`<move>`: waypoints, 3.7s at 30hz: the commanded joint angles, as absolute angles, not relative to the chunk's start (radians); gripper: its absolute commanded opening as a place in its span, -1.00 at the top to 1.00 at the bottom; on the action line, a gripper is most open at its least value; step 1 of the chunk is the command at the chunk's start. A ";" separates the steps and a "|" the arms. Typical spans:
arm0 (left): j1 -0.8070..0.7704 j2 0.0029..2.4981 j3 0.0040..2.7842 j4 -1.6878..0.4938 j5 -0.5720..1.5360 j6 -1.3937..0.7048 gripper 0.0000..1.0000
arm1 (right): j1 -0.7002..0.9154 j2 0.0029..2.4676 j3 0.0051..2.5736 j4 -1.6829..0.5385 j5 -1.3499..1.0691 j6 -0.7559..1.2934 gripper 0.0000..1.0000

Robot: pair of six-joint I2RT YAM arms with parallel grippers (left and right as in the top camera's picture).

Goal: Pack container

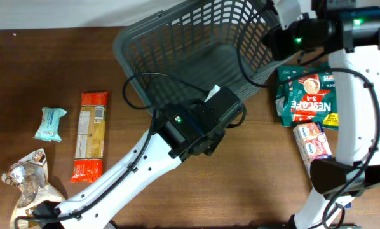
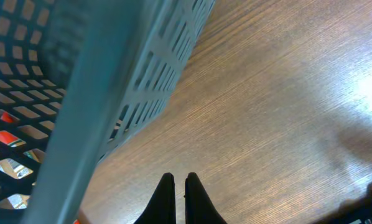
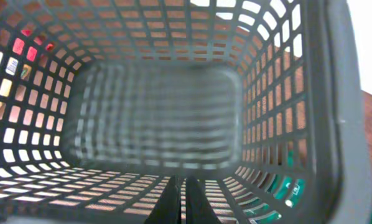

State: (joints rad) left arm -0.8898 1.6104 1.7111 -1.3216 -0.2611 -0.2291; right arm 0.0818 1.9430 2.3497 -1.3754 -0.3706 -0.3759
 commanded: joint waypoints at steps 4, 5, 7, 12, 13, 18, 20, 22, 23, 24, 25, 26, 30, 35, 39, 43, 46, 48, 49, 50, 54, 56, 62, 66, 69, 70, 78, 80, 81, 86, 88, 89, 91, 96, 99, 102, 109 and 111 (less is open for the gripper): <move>-0.886 1.613 1.702 -1.317 -0.240 -0.254 0.96 | 0.078 2.008 2.361 -1.371 -0.344 -0.389 0.93; -0.886 1.616 1.702 -1.317 -0.240 -0.254 0.97 | 0.078 2.013 2.361 -1.371 -0.343 -0.389 0.93; -0.886 1.620 1.702 -1.317 -0.241 -0.254 0.96 | 0.078 2.020 2.361 -1.371 -0.344 -0.389 0.93; -0.886 1.635 1.700 -1.318 -0.251 -0.254 0.97 | 0.077 2.035 2.361 -1.370 -0.343 -0.389 0.93; -0.886 1.641 1.700 -1.317 -0.251 -0.254 0.97 | 0.077 2.040 2.361 -1.370 -0.343 -0.389 0.93; -0.886 1.674 1.699 -1.319 -0.251 -0.254 0.96 | 0.077 2.065 2.361 -1.368 -0.343 -0.389 0.93; -0.886 1.685 1.699 -1.319 -0.251 -0.253 0.96 | 0.077 2.076 2.361 -1.367 -0.343 -0.389 0.92; -0.886 1.691 1.699 -1.318 -0.260 -0.253 0.96 | 0.077 2.084 2.361 -1.367 -0.343 -0.389 0.93; -0.886 1.692 1.699 -1.318 -0.271 -0.253 0.96 | 0.077 2.088 2.361 -1.367 -0.343 -0.389 0.93; -0.886 1.692 1.699 -1.319 -0.285 -0.253 0.96 | 0.077 2.090 2.361 -1.367 -0.343 -0.389 0.93; -0.886 1.692 1.699 -1.319 -0.296 -0.253 0.96 | 0.077 2.090 2.361 -1.368 -0.343 -0.389 0.93; -0.886 1.692 1.699 -1.320 -0.304 -0.253 0.96 | 0.077 2.090 2.361 -1.368 -0.342 -0.389 0.93; -0.885 1.692 1.699 -1.321 -0.321 -0.249 0.96 | 0.077 2.090 2.361 -1.386 -0.327 -0.389 0.93; -0.859 1.692 1.699 -1.322 -0.341 -0.238 0.96 | 0.077 2.090 2.361 -1.421 -0.313 -0.389 0.93; -0.823 1.692 1.699 -1.325 -0.341 -0.237 0.97 | 0.077 2.088 2.361 -1.440 -0.302 -0.389 0.93; -0.786 1.692 1.699 -1.325 -0.340 -0.218 0.96 | 0.077 2.088 2.361 -1.455 -0.302 -0.389 0.93; -0.762 1.691 1.699 -1.325 -0.341 -0.207 0.97 | 0.077 2.087 2.361 -1.467 -0.302 -0.389 0.93; -0.751 1.692 1.699 -1.324 -0.340 -0.199 0.96 | 0.077 2.086 2.361 -1.474 -0.302 -0.388 0.93; -0.747 1.692 1.699 -1.324 -0.341 -0.192 0.96 | 0.078 2.085 2.361 -1.478 -0.302 -0.389 0.93; -0.743 1.692 1.699 -1.324 -0.341 -0.188 0.96 | 0.078 2.083 2.361 -1.484 -0.302 -0.389 0.93; -0.736 1.692 1.699 -1.322 -0.341 -0.183 0.97 | 0.078 2.076 2.361 -1.499 -0.302 -0.388 0.93; -0.735 1.692 1.699 -1.316 -0.341 -0.178 0.96 | 0.078 2.072 2.361 -1.512 -0.302 -0.388 0.93; -0.735 1.692 1.699 -1.297 -0.368 -0.162 0.96 | 0.084 2.065 2.361 -1.568 -0.317 -0.384 0.93; -0.720 1.692 1.699 -1.283 -0.367 -0.162 0.96 | 0.102 2.061 2.361 -1.592 -0.317 -0.380 0.93; -0.696 1.692 1.699 -1.282 -0.367 -0.162 0.96 | 0.121 2.053 2.361 -1.602 -0.316 -0.377 0.93; -0.691 1.692 1.699 -1.282 -0.367 -0.162 0.96 | 0.126 2.049 2.361 -1.606 -0.316 -0.377 0.93; -0.630 1.692 1.699 -1.268 -0.365 -0.127 0.96 | 0.157 2.006 2.361 -1.636 -0.293 -0.365 0.93; -0.621 1.692 1.699 -1.265 -0.363 -0.119 0.96 | 0.157 1.997 2.361 -1.640 -0.290 -0.358 0.93; -0.617 1.692 1.699 -1.263 -0.364 -0.117 0.96 | 0.157 1.993 2.361 -1.644 -0.290 -0.358 0.93; -0.610 1.692 1.699 -1.248 -0.364 -0.099 0.97 | 0.157 1.980 2.361 -1.658 -0.290 -0.358 0.93; -0.610 1.692 1.699 -1.242 -0.363 -0.091 0.96 | 0.157 1.977 2.361 -1.666 -0.290 -0.358 0.93; -0.610 1.691 1.699 -1.236 -0.363 -0.088 0.96 | 0.157 1.975 2.361 -1.673 -0.291 -0.358 0.93; -0.610 1.691 1.699 -1.229 -0.363 -0.080 0.96 | 0.157 1.975 2.361 -1.687 -0.291 -0.353 0.93; -0.609 1.692 1.699 -1.219 -0.364 -0.073 0.96 | 0.161 1.975 2.361 -1.699 -0.291 -0.332 0.93; -0.605 1.692 1.699 -1.219 -0.363 -0.073 0.96 | 0.172 1.975 2.361 -1.699 -0.290 -0.332 0.93; -0.605 1.692 1.699 -1.219 -0.363 -0.073 0.97 | 0.183 1.975 2.361 -1.697 -0.278 -0.332 0.93; -0.605 1.692 1.699 -1.219 -0.363 -0.073 0.96 | 0.184 1.974 2.361 -1.699 -0.272 -0.332 0.93; -0.605 1.692 1.699 -1.219 -0.364 -0.073 0.96 | 0.184 1.973 2.361 -1.699 -0.272 -0.331 0.93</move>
State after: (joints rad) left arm -0.6155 1.6871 1.7073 -1.2289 -0.3420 -0.0895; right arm 0.1738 2.0026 2.3501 -1.6878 -0.2844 -0.3393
